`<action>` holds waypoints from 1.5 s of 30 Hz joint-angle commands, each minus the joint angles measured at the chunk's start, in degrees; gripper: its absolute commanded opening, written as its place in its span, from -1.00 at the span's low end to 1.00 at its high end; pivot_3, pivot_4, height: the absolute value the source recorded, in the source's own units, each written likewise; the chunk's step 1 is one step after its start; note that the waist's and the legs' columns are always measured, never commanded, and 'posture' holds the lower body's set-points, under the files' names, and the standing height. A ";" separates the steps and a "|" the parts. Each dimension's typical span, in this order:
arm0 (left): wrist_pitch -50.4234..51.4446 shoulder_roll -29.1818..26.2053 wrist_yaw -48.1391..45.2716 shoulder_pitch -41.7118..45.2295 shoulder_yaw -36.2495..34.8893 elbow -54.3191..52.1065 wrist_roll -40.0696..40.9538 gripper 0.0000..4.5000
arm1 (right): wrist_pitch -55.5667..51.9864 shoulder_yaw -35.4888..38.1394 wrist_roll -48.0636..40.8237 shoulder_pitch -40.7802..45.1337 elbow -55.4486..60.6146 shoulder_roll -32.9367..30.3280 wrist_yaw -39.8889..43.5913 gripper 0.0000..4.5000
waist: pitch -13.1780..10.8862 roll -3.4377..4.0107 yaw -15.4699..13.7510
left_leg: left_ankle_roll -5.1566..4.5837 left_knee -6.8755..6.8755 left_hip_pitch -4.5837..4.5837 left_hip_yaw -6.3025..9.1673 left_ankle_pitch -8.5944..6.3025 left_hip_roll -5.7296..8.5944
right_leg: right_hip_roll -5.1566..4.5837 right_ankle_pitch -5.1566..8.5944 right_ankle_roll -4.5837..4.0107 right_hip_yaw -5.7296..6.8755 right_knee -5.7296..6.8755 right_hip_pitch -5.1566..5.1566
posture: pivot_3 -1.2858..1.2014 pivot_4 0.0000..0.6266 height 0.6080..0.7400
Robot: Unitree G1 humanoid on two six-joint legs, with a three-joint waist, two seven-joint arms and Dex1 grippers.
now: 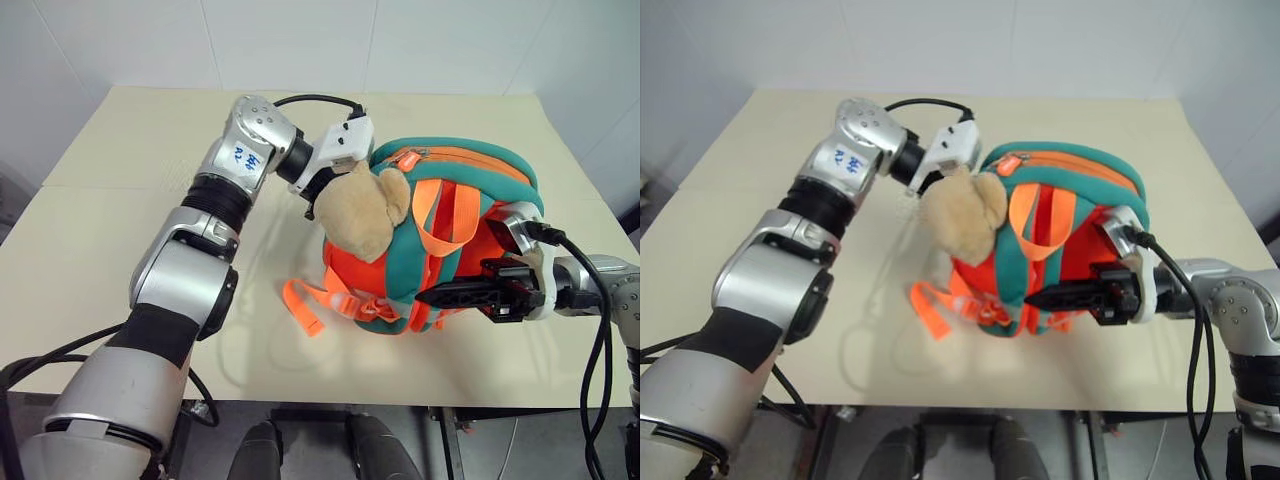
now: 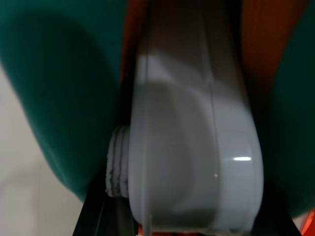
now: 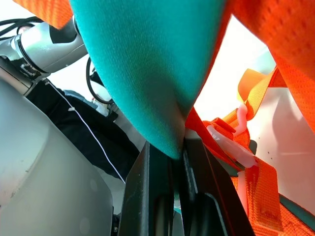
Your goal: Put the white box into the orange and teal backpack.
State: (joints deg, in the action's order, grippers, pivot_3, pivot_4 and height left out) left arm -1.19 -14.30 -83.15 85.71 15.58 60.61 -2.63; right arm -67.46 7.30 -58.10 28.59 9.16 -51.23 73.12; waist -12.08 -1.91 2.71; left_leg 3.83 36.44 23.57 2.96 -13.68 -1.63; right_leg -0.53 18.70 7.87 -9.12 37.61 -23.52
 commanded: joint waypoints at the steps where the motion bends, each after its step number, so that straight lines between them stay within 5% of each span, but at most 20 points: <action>1: -0.24 5.21 -1.22 1.85 -0.99 -1.38 1.85 -0.37 | -0.34 0.12 -1.69 1.06 2.33 0.22 -0.58 -0.99 | 0.00 0.00 -0.13 | 0.00 0.00 0.00 0.02 0.00 0.00 | 0.00 0.00 0.00 0.01 0.00 0.00 | 0.03 -0.52 1.00; 5: -1.31 5.39 -0.98 0.39 -1.89 -1.69 1.96 -0.37 | -0.51 0.85 -2.28 0.42 2.78 0.00 -1.13 -0.99 | 0.00 0.00 -0.77 | 0.00 0.01 0.02 0.02 0.00 0.01 | 0.00 0.00 0.00 0.01 0.00 0.00 | 0.03 -0.52 1.00; 15: -3.76 -0.60 -1.06 -1.34 -6.72 -2.40 3.38 0.89 | 0.06 0.92 -2.14 -0.31 2.26 -0.29 -1.22 -1.00 | 0.00 0.00 -0.19 | 0.00 -0.04 0.02 0.02 0.00 -0.02 | 0.02 0.00 -0.01 0.01 0.05 -0.09 | 0.03 -0.52 1.00; 25: -3.48 -13.01 -5.80 -3.16 -10.29 -4.07 5.54 0.89 | 1.23 -0.55 -1.11 0.13 0.94 -0.06 -0.46 -1.00 | 0.00 0.01 0.60 | 0.00 -0.02 -0.04 0.00 0.01 -0.03 | 0.01 0.00 -0.02 0.00 0.11 -0.05 | 0.03 -0.52 1.00; 35: 12.80 -19.99 -8.99 -14.39 -12.75 -26.79 17.82 0.89 | 1.85 -0.51 -0.67 -0.62 0.51 -0.12 -0.40 -1.00 | 0.00 0.01 0.49 | 0.00 0.03 -0.02 0.12 0.02 -0.08 | -0.01 0.02 -0.05 0.11 0.21 -0.07 | 0.03 -0.52 1.00; 45: 33.67 -19.46 -5.13 -21.99 -11.56 -52.24 33.13 0.89 | 2.46 -1.74 0.87 0.39 -0.98 0.04 0.28 -1.00 | 0.00 0.01 0.62 | 0.01 0.09 -0.09 0.13 0.02 -0.08 | 0.00 0.02 -0.05 0.13 0.25 0.01 | 0.03 -0.52 1.00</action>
State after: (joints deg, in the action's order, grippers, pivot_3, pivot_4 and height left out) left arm 30.08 -33.71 -86.01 63.76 4.13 12.01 27.63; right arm -65.49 5.19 -56.99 28.27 7.99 -51.19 72.51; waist -12.08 -1.90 3.33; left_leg 3.84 36.54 23.45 3.09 -13.65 -1.71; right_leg -0.53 18.72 7.82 -8.99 37.86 -23.48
